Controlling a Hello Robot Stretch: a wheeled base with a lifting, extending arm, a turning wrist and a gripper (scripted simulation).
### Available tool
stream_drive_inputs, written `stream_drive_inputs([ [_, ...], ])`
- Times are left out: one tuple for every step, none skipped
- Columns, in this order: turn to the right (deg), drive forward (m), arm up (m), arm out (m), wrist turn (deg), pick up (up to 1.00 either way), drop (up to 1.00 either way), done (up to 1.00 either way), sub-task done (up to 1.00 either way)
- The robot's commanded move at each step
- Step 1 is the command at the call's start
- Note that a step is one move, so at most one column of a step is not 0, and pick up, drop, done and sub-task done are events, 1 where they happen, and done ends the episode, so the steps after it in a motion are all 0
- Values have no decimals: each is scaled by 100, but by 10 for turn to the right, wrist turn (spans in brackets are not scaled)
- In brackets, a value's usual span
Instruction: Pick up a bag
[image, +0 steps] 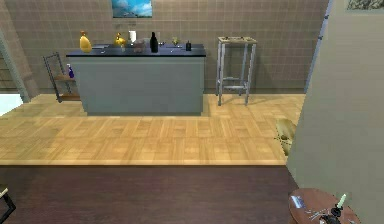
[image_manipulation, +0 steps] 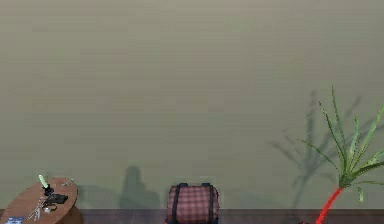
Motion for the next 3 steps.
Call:
stream_drive_inputs([
  [0,0,18,0,0,0,0,0,0],
  [0,0,0,34,0,0,0,0,0],
  [0,0,0,0,450,0,0,0,0],
])
